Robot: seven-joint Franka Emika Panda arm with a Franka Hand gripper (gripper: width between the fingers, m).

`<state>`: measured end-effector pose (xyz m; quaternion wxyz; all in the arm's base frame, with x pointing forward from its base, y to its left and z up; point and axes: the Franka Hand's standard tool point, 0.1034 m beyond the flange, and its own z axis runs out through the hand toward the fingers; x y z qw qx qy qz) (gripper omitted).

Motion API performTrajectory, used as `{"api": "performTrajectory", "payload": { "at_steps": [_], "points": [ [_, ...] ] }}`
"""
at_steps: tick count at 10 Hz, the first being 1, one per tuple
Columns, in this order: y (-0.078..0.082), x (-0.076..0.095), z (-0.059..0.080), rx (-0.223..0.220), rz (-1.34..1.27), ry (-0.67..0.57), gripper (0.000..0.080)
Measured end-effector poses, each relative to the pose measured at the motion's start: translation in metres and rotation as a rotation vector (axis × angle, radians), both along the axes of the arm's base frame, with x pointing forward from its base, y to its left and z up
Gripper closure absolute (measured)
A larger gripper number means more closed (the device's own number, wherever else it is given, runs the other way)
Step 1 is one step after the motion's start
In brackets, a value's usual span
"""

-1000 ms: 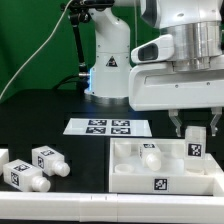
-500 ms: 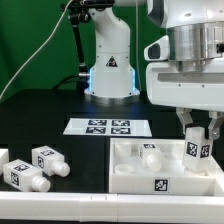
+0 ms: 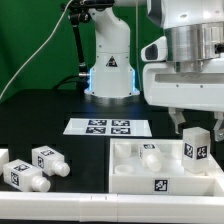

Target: Assemble one leg

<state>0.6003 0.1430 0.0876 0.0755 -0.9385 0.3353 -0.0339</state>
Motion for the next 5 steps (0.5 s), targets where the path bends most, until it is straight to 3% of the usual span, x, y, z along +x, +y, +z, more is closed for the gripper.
{"api": "performTrajectory", "payload": {
  "at_steps": [1,3,4,5],
  "points": [
    [0.0012,-0.0003,0.0,0.001,0.013,-0.001,0.0164],
    [0.0003,-0.0001,-0.0001,-0.022,0.203,-0.025,0.0154],
    [0.0002,0.0,-0.0001,-0.054,0.343,-0.04,0.0151],
    [0.0017,-0.0001,0.0001,-0.115,0.524,-0.056,0.0151]
  ]
}}
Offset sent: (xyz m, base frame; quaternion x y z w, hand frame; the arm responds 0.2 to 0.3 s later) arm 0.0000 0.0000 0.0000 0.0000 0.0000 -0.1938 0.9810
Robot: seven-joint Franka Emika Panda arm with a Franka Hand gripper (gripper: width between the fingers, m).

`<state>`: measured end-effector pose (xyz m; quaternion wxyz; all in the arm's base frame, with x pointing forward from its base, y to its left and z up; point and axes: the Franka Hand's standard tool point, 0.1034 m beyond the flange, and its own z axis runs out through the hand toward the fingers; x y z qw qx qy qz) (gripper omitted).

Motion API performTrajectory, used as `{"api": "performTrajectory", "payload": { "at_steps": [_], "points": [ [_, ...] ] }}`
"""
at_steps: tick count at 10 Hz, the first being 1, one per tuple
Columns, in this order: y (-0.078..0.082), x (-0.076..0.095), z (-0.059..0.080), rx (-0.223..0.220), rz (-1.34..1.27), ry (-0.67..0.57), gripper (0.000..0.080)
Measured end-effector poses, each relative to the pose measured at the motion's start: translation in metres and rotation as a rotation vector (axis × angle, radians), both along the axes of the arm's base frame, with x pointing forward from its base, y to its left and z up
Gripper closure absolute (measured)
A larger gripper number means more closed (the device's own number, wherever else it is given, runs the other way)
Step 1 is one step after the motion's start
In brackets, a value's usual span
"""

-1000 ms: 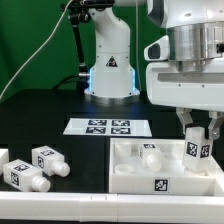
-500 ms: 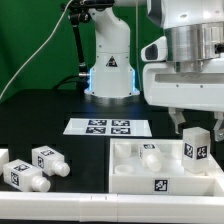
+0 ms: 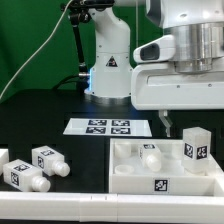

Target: Assemble one leg

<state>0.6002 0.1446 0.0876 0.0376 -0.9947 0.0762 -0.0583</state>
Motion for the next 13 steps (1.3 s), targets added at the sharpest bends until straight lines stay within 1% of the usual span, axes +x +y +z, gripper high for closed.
{"api": "performTrajectory", "payload": {
  "at_steps": [3,5,6,7,8,9,10,12,13],
  "points": [
    [0.0014,0.0076,0.0045,-0.073,0.356,-0.014,0.0151],
    [-0.001,0.0094,0.0009,-0.094,0.526,-0.021,0.0151],
    [-0.0008,0.0094,0.0009,-0.096,0.554,-0.023,0.0153],
    [-0.0006,0.0092,0.0007,-0.093,0.542,-0.022,0.0314],
    [-0.0007,0.0091,0.0004,-0.093,0.542,-0.021,0.0314],
    [-0.0006,0.0091,0.0004,-0.093,0.542,-0.021,0.0465],
    [-0.0006,0.0091,0.0003,-0.093,0.54,-0.021,0.0518],
    [-0.0006,0.0091,0.0003,-0.088,0.511,-0.019,0.0518],
    [-0.0007,0.0092,0.0002,-0.074,0.4,-0.017,0.0518]
  ]
}}
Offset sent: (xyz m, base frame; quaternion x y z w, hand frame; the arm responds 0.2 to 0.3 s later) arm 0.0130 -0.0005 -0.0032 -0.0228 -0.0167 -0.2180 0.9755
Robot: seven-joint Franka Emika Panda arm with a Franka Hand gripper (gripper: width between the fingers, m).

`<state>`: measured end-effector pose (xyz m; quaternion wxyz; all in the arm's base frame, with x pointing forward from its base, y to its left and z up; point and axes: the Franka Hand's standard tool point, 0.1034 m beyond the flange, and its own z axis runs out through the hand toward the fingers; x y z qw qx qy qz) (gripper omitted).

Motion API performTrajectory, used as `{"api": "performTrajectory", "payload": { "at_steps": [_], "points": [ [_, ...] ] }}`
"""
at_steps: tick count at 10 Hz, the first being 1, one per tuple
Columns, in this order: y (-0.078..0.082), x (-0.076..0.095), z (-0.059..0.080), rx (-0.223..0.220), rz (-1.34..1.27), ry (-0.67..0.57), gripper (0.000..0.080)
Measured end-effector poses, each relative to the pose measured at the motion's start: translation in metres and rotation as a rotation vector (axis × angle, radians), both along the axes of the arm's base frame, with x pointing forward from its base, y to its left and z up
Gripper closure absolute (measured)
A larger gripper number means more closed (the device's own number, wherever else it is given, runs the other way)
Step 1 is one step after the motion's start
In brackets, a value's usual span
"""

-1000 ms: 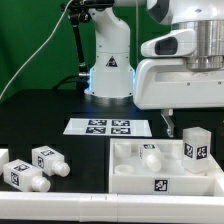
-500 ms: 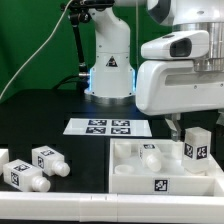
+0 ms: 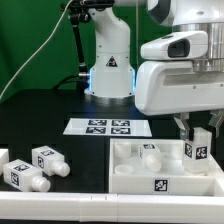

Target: Assemble one leg

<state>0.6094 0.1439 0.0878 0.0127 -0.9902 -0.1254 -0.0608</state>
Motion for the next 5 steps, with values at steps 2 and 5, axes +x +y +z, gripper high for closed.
{"api": "performTrajectory", "payload": {
  "at_steps": [2,5],
  "points": [
    [-0.0023,-0.0002,-0.0006,0.039,-0.29,-0.012,0.0518],
    [-0.0039,-0.0016,-0.0014,0.095,-0.729,0.009,0.0518]
  ]
}}
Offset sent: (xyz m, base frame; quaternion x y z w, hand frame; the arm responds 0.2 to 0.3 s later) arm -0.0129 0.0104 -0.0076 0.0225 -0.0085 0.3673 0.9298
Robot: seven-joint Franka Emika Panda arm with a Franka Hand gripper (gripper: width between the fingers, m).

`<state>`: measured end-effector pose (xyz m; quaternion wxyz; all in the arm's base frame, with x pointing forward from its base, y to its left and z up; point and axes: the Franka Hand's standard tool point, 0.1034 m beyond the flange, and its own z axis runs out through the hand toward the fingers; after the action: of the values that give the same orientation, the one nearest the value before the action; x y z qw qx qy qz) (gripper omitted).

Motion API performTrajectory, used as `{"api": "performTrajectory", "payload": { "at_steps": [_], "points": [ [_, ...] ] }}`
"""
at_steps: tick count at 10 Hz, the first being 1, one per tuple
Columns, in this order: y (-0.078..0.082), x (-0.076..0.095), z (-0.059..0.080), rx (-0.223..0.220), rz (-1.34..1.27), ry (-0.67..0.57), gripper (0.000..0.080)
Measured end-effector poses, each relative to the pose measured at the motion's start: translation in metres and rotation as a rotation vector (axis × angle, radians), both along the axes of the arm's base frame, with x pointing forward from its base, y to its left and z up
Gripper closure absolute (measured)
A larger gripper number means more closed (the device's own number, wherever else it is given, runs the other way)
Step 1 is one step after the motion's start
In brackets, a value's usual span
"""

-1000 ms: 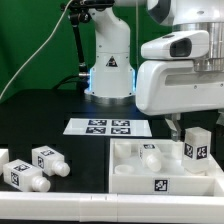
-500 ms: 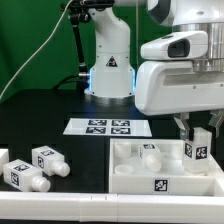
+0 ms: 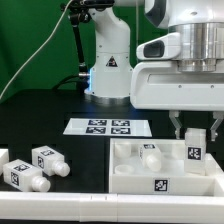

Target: Assemble one leg

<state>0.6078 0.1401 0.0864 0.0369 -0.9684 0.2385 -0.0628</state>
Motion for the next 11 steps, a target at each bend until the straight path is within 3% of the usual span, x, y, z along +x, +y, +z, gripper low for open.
{"api": "performTrajectory", "payload": {
  "at_steps": [4,7,8,9,10,11],
  "points": [
    [0.0053,0.0019,0.0005,0.013,-0.467,0.073,0.0518],
    [0.0038,0.0018,0.0002,0.015,-0.443,0.074,0.0517],
    [-0.0006,0.0022,0.0004,0.002,-0.336,0.071,0.0337],
    [-0.0013,0.0023,0.0003,-0.007,-0.259,0.069,0.0217],
    [-0.0018,0.0026,0.0002,-0.023,-0.125,0.066,0.0217],
    [-0.0015,0.0026,0.0,-0.028,-0.071,0.065,0.0164]
  ]
}}
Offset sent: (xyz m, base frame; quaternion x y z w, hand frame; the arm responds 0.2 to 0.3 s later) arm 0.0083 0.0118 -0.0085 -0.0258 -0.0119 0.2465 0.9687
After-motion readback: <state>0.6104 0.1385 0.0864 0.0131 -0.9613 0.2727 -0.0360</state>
